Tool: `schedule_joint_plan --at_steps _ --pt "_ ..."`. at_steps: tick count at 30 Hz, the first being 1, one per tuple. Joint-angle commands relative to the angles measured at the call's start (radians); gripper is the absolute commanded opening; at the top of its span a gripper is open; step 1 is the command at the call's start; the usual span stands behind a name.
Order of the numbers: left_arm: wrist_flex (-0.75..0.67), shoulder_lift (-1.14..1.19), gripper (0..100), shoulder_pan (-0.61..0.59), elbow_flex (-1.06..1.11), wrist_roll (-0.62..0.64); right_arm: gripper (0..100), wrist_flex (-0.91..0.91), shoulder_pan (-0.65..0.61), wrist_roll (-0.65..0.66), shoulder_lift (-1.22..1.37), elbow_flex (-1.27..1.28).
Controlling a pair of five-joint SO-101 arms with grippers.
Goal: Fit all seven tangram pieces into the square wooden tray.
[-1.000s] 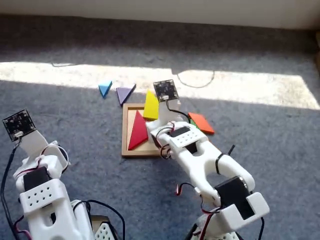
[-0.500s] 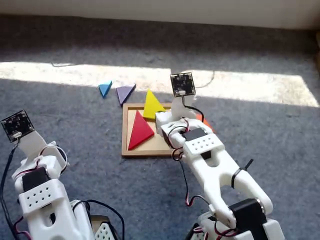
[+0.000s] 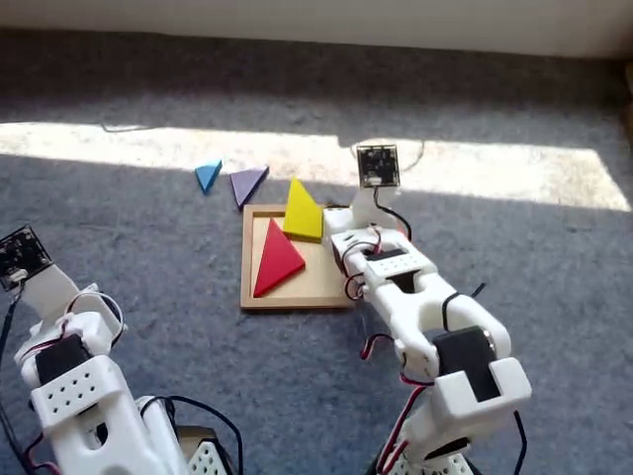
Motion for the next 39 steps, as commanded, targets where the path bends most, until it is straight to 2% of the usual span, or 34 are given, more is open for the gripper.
schedule_joint_plan --at_steps 1,14,20,27,36,39 --pt "-0.012 -0.013 0 -0.013 -0.033 -0.005 0.9 -0.041 -0.019 -0.006 0.030 -0.114" --pt "-0.012 -0.013 0 -0.010 -0.031 -0.005 0.7 -0.041 -0.147 0.003 0.125 -0.179" --pt "-0.012 -0.013 0 -0.012 -0.031 -0.005 0.6 -0.041 -0.150 0.245 0.122 -0.173" --pt "-0.012 -0.013 0 -0.010 -0.031 -0.005 0.5 -0.035 -0.128 0.250 0.039 -0.162" --pt "-0.015 -0.013 0 -0.016 -0.035 -0.005 0.5 -0.041 -0.128 0.247 -0.174 -0.004" --pt "-0.017 -0.013 0 -0.048 -0.036 -0.002 0.5 -0.039 -0.142 0.190 -0.208 0.018"
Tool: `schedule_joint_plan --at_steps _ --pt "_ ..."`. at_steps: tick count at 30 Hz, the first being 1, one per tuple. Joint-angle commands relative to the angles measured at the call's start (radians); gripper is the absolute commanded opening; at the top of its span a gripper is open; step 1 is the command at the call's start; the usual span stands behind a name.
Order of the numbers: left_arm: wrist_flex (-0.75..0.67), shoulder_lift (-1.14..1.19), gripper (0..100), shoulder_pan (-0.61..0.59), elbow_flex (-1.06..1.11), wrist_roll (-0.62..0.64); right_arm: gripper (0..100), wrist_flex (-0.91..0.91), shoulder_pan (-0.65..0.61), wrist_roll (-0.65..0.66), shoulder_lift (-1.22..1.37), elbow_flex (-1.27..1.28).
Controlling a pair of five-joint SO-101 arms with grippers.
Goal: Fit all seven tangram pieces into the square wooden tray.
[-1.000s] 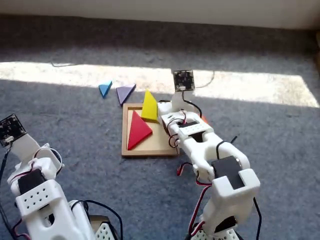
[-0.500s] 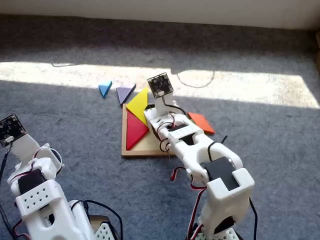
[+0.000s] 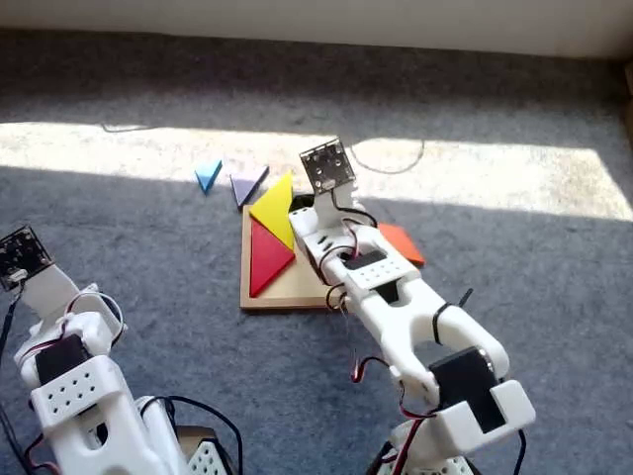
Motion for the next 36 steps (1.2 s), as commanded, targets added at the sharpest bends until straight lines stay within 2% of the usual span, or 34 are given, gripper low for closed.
schedule_joint_plan --at_steps 1,11,14,18,21,26,31,36 --pt "-0.017 -0.013 0 -0.051 -0.036 -0.002 0.5 -0.013 -0.022 -0.071 -0.105 0.018" --pt "-0.015 -0.013 0 -0.051 -0.036 -0.002 0.5 0.027 -0.025 -0.089 -0.406 0.321" --pt "-0.015 -0.013 0 -0.053 -0.036 -0.002 0.5 0.246 -0.025 -0.094 -0.458 0.341" --pt "-0.015 -0.013 0 -0.054 -0.036 -0.002 0.5 0.552 -0.021 -0.094 -0.473 0.232" --pt "-0.015 -0.013 0 -0.056 -0.035 -0.002 0.5 0.673 0.002 -0.094 -0.478 0.174" --pt "-0.017 -0.013 0 -0.056 -0.035 -0.002 0.5 0.679 0.024 -0.094 -0.470 0.156" --pt "-0.017 -0.013 0 -0.056 -0.033 -0.002 0.5 0.682 -0.010 -0.094 -0.464 0.162" --pt "-0.017 -0.013 0 -0.053 -0.033 -0.002 0.5 0.677 -0.030 -0.095 -0.346 0.174"
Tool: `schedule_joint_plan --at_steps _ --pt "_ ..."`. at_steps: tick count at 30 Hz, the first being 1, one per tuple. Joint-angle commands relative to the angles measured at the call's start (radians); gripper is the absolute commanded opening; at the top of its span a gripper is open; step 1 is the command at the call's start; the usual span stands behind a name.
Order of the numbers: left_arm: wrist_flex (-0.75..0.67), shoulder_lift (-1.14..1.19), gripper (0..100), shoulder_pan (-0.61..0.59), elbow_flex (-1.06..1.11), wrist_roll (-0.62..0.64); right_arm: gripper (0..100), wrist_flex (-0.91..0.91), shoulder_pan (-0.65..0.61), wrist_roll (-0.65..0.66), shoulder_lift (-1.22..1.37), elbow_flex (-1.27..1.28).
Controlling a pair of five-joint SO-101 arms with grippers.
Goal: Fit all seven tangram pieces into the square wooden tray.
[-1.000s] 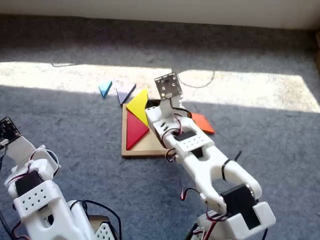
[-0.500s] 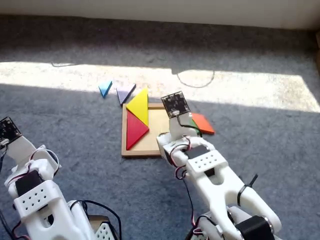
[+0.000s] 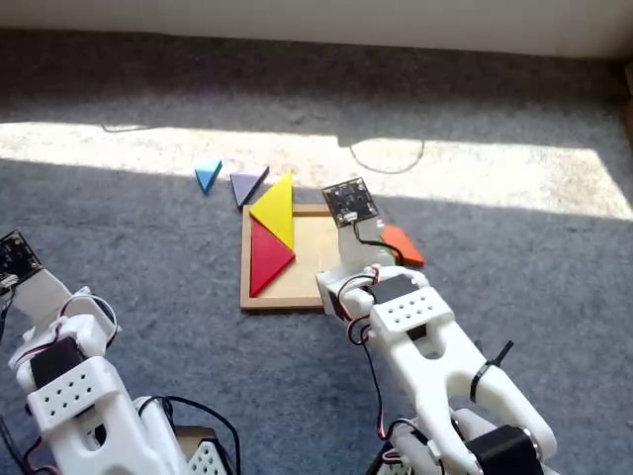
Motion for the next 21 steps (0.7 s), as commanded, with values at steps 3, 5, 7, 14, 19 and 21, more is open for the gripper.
schedule_joint_plan --at_steps 3,5,7,14,19,21 --pt "-0.017 -0.013 0 -0.007 -0.033 -0.002 0.5 0.002 -0.074 -0.012 0.148 -0.085" --pt "-0.017 -0.013 0 -0.007 -0.031 -0.002 0.5 0.002 -0.101 -0.012 0.199 -0.111" --pt "-0.017 -0.013 0 -0.007 -0.031 -0.002 0.5 0.002 -0.107 -0.012 0.232 -0.119" --pt "-0.017 -0.013 0 -0.012 -0.031 -0.002 0.5 0.033 -0.108 -0.006 0.179 -0.091" --pt "-0.017 -0.013 0 -0.012 -0.031 -0.002 0.5 0.105 -0.120 -0.006 0.079 -0.030" --pt "-0.017 -0.013 0 -0.012 -0.031 -0.002 0.5 0.107 -0.130 -0.005 0.050 0.019"
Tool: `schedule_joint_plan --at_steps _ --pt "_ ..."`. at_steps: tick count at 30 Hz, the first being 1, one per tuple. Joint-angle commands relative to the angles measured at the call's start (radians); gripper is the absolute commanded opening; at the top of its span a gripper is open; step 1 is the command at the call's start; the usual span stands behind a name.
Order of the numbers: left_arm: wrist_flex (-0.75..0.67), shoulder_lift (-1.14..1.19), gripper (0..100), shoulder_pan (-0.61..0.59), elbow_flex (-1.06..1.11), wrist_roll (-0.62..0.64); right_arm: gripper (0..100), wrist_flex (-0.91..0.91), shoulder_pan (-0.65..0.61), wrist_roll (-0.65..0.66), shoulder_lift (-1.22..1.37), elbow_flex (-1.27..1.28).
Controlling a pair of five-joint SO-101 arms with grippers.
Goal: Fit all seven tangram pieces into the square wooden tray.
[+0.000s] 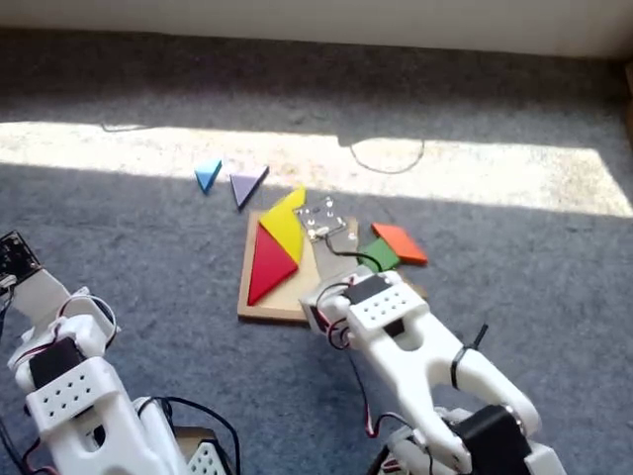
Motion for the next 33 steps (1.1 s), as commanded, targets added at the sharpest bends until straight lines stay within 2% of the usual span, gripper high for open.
schedule_joint_plan --at_steps 1,6,14,18,23,26,29,33 --pt "-0.017 -0.013 0 -0.013 -0.031 -0.002 0.5 0.030 -0.045 0.002 -0.099 0.085" --pt "-0.015 -0.013 0 -0.013 -0.031 -0.002 0.5 0.030 -0.101 0.002 -0.166 0.154" --pt "-0.014 -0.013 0 -0.044 -0.031 -0.003 0.5 0.035 -0.104 0.003 -0.255 0.248" --pt "-0.014 -0.013 0 -0.047 -0.031 -0.003 0.5 0.139 -0.062 0.003 -0.366 0.225" --pt "-0.014 -0.013 0 -0.050 -0.031 -0.003 0.5 0.166 0.024 -0.005 -0.495 0.038" --pt "-0.014 -0.013 0 -0.047 -0.031 -0.003 0.9 0.096 0.031 -0.006 -0.464 -0.048" --pt "-0.014 -0.013 0 -0.047 -0.031 -0.003 0.9 -0.064 0.021 -0.006 -0.361 -0.093" --pt "-0.014 -0.013 0 -0.047 -0.031 -0.003 1.0 -0.283 0.001 -0.126 -0.147 -0.147"
